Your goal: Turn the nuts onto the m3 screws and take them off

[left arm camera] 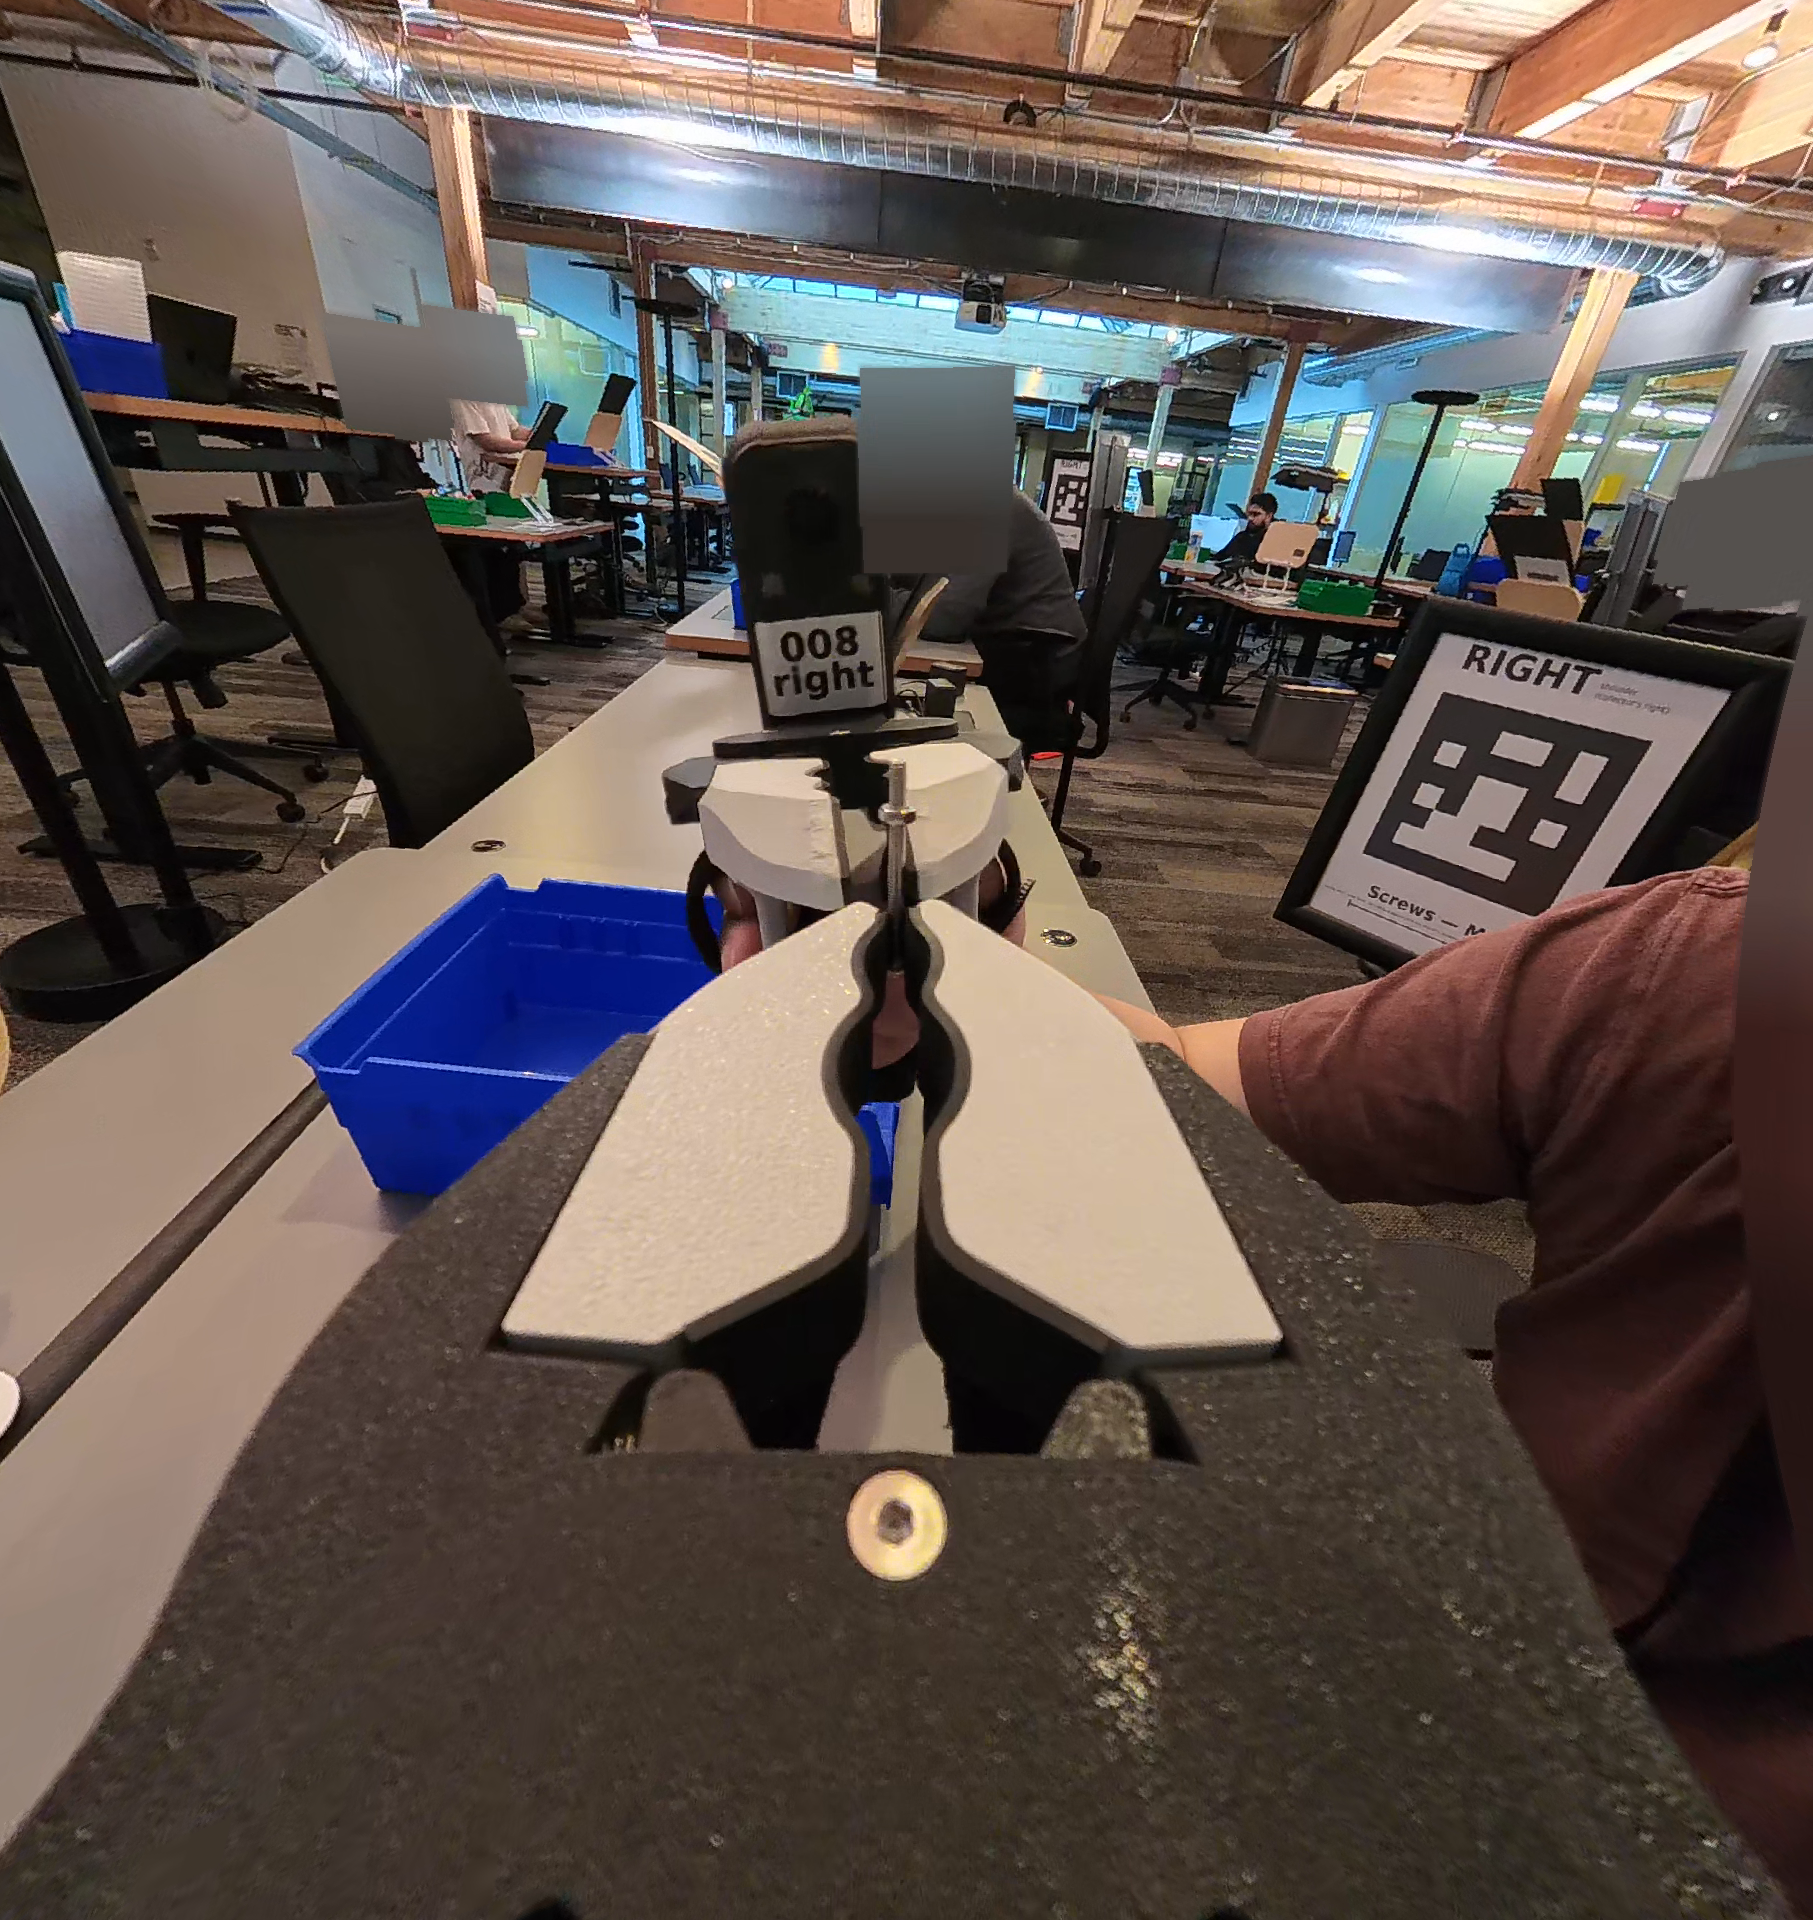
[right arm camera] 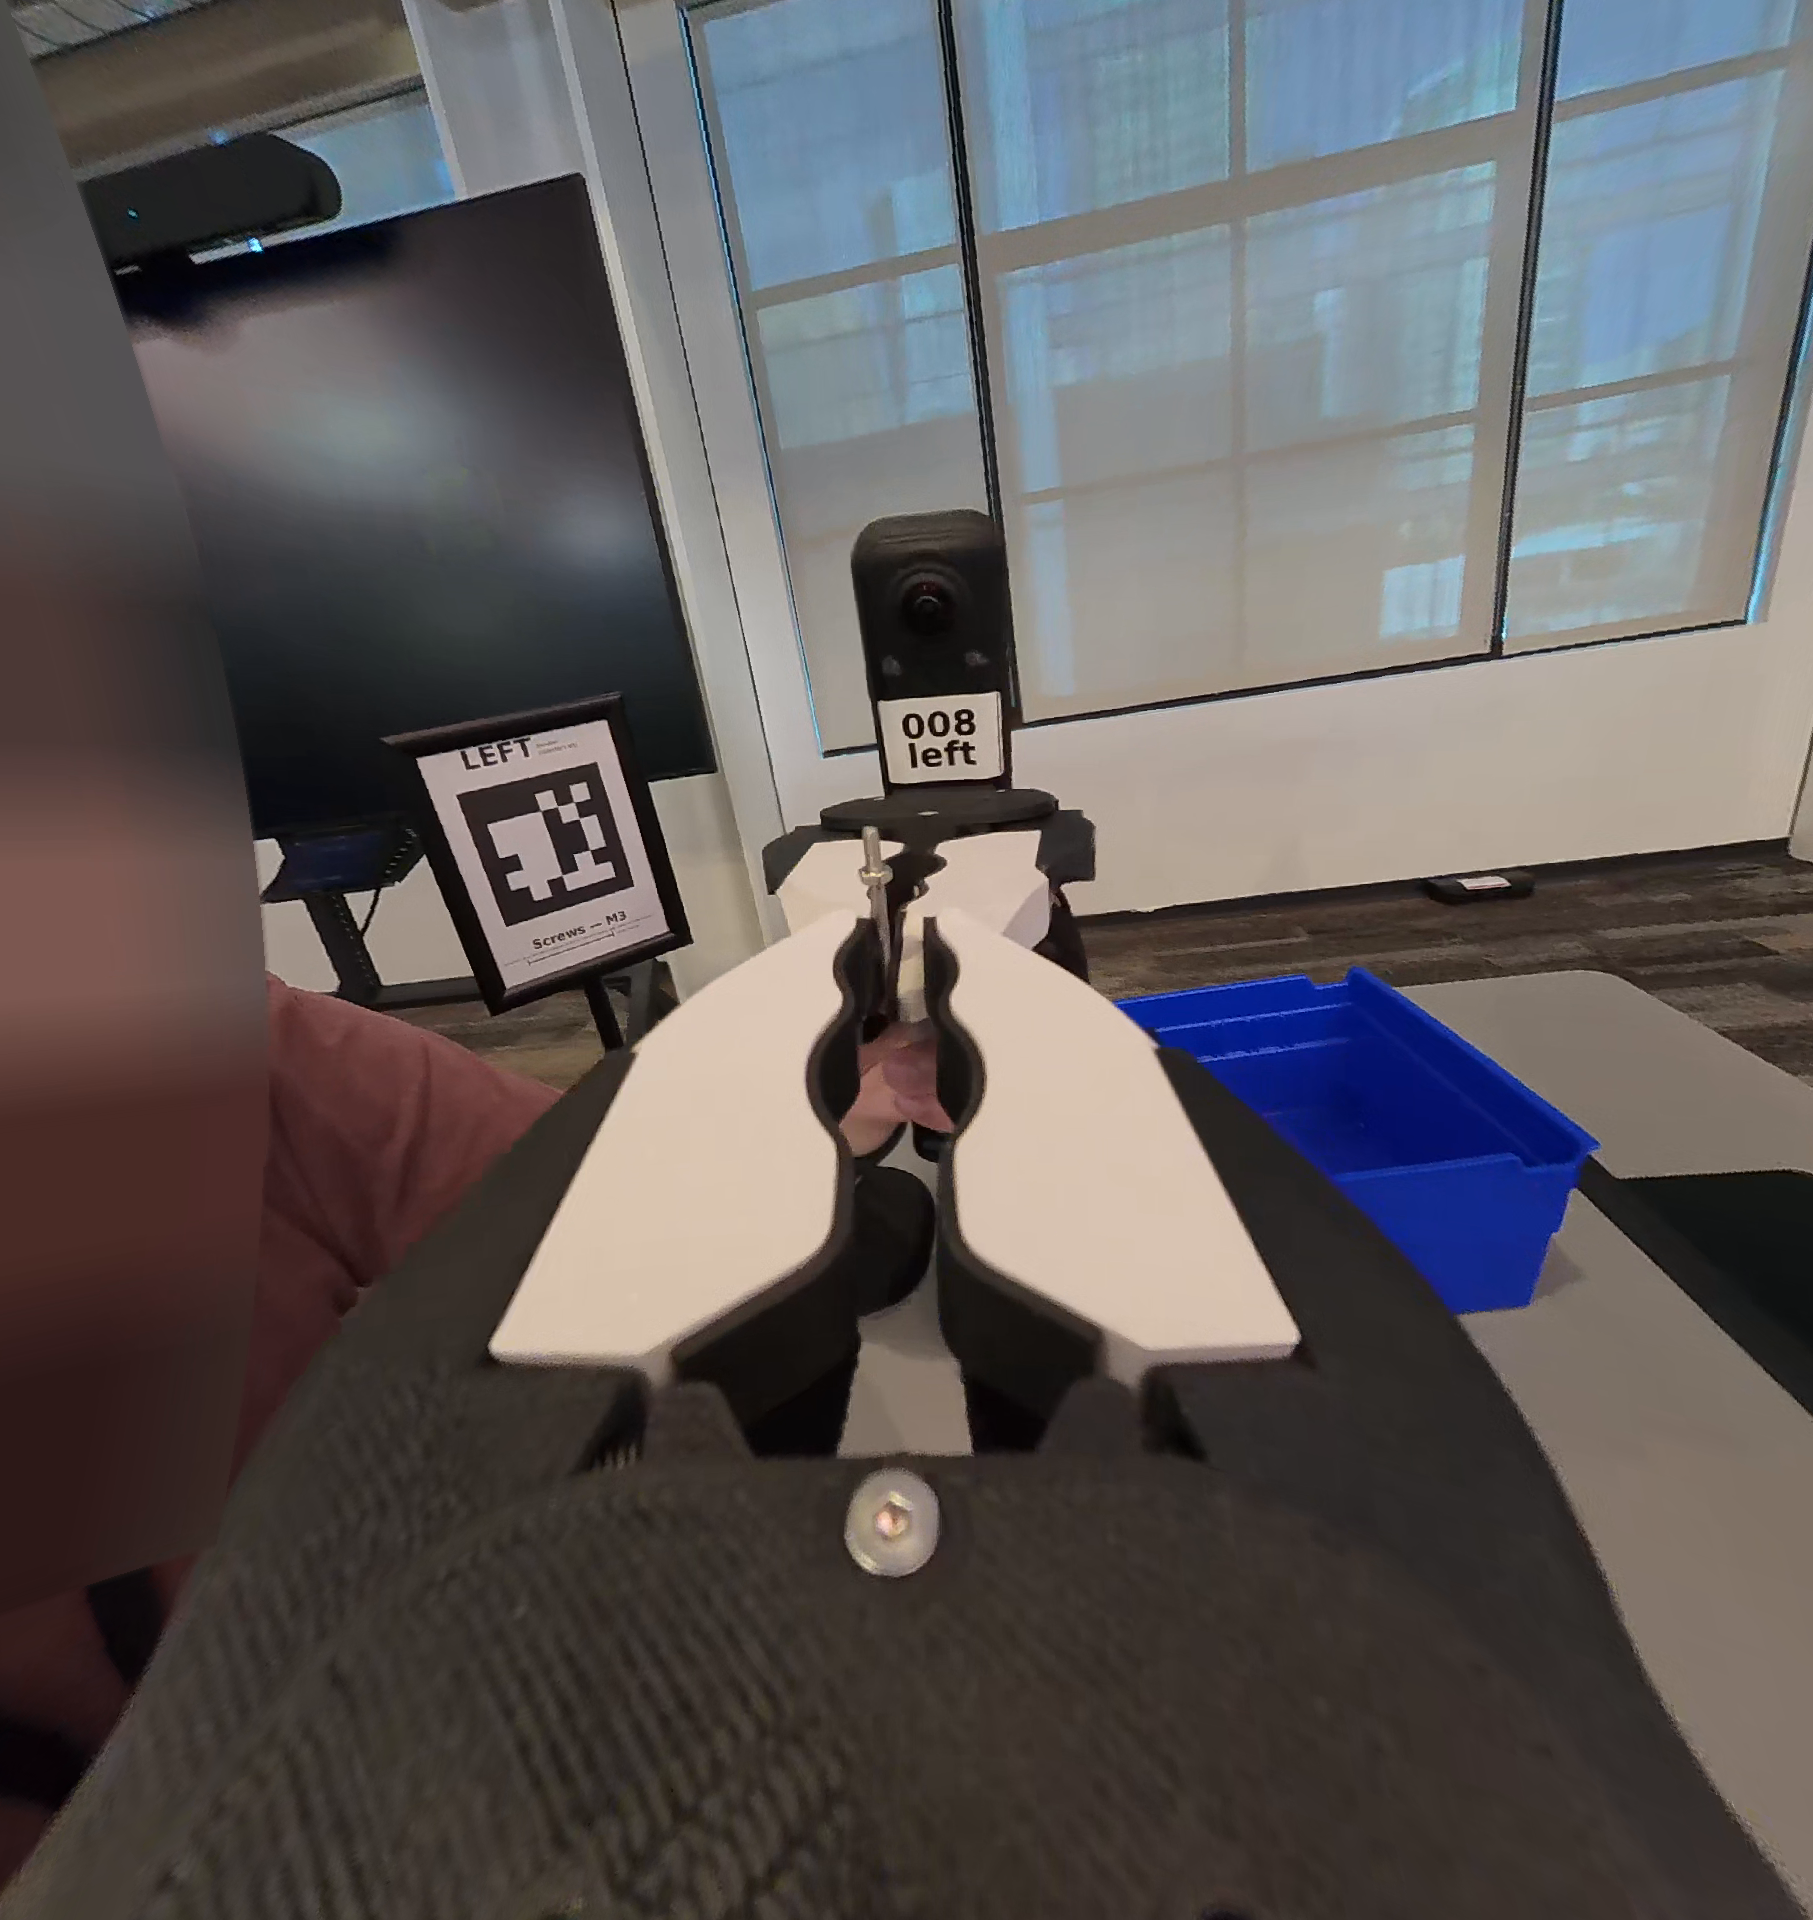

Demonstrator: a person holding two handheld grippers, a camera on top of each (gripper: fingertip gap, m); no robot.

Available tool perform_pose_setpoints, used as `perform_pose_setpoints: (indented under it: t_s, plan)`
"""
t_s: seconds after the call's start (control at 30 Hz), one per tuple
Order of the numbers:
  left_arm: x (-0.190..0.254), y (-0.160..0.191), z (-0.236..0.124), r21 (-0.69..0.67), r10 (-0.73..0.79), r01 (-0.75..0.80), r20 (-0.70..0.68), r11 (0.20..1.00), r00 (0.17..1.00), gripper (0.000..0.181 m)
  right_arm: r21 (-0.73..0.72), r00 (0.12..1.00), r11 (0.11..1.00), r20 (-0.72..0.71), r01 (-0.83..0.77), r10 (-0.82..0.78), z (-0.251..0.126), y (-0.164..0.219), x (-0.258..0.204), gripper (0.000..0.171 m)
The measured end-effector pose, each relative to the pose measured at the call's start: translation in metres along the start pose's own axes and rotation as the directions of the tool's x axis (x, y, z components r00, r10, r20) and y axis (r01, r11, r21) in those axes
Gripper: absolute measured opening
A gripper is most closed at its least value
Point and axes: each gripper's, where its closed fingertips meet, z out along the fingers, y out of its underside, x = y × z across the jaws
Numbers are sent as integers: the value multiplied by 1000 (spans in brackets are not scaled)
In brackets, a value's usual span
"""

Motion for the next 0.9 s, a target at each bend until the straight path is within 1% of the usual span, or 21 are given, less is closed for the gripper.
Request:
perform_pose_setpoints:
  t_s: [0.53, 0.67, 0.83, 0.9]
  plan:
    - [-1, -1, -2, -1, -4, 4, 5, 1000, 1000, 2, 51, 986, 988, 83, -148, 143, 0, -2, 0, 8]
    - [0, -1, -3, -3, -10, 10, -1, 1000, 1000, 2, 47, 989, 990, 75, -131, 127, 1, -1, 0, 9]
    - [0, 2, 0, -19, -17, 17, -5, 1000, 1000, 2, 38, 997, 997, 54, -63, 61, 2, 0, -2, 8]
    - [-1, 3, 1, -21, -16, 16, -2, 1000, 1000, 2, 34, 998, 999, 44, -36, 34, 3, 0, -3, 4]
